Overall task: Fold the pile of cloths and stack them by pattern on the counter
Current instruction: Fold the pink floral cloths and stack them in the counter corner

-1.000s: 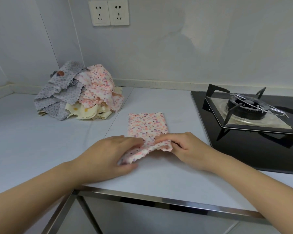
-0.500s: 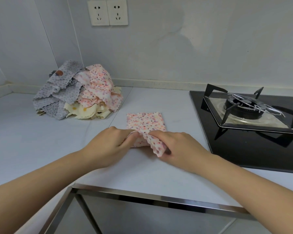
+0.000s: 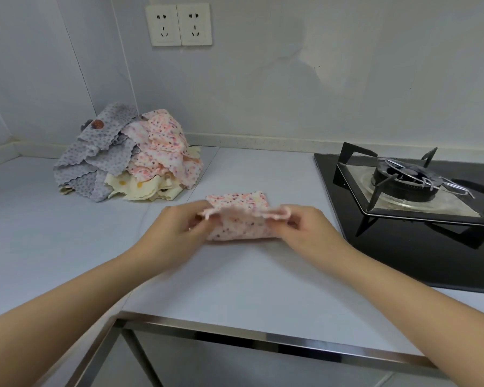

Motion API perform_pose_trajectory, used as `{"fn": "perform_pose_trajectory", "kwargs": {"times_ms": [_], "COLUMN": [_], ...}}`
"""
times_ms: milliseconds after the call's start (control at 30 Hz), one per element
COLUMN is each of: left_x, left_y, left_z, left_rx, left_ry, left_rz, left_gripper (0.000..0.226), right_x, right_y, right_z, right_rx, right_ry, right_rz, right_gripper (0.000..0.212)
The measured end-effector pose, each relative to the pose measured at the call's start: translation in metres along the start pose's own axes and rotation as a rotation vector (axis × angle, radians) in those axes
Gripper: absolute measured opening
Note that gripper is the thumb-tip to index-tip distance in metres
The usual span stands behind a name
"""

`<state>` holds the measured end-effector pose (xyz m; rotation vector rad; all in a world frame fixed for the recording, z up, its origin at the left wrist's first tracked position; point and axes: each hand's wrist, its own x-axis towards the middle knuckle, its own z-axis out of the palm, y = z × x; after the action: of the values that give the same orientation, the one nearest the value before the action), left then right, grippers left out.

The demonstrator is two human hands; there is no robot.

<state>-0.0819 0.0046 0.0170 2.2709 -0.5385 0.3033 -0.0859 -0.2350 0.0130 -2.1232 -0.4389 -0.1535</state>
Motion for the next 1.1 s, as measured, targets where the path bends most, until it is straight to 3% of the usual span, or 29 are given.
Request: {"fn": "perform_pose_trajectory", "kwargs": {"times_ms": [100, 267, 433, 633, 800, 867, 933, 1000, 1067, 1100], "left_x": [0.027, 0.063, 0.074, 0.073, 0.065, 0.063, 0.059, 0.054, 0.047, 0.045], "left_y": [0.004, -0.002, -0.004, 0.005, 0.008, 0.007, 0.012, 0.013, 0.014, 0.012], "left_z": [0.005, 0.023, 0.039, 0.046, 0.045, 0.043, 0.042, 0.045, 0.052, 0.053], "left_rx": [-0.046, 0.259, 0.521, 0.658, 0.920, 1.010, 0.986, 0.836, 0.793, 0.837], "left_ry": [0.067, 0.017, -0.068, -0.080, 0.018, 0.112, 0.180, 0.087, -0.083, -0.089], "left_rz": [-0.230, -0.443, -0.509, -0.542, -0.424, -0.286, -0.032, 0.165, 0.162, 0.173], "left_gripper": [0.032, 0.032, 0.016, 0.026, 0.021, 0.023, 0.016, 0.016, 0.033, 0.038], "right_x": [0.028, 0.068, 0.085, 0.089, 0.096, 0.096, 0.094, 0.088, 0.081, 0.077], "right_y": [-0.008, -0.003, -0.005, -0.012, -0.003, -0.002, -0.005, -0.011, -0.014, -0.015], "right_z": [0.005, 0.016, 0.028, 0.033, 0.026, 0.020, 0.013, 0.004, -0.008, -0.014], "right_rx": [0.020, -0.186, -0.519, -0.615, -0.533, -0.434, -0.239, -0.004, 0.088, 0.110], "right_ry": [0.096, 0.055, -0.022, -0.026, -0.033, -0.051, -0.060, -0.067, -0.089, -0.098], "right_rz": [0.156, 0.384, 0.455, 0.467, 0.532, 0.559, 0.612, 0.678, 0.707, 0.709], "right_gripper": [0.029, 0.031, 0.016, 0.008, 0.022, 0.025, 0.022, 0.024, 0.029, 0.030]}}
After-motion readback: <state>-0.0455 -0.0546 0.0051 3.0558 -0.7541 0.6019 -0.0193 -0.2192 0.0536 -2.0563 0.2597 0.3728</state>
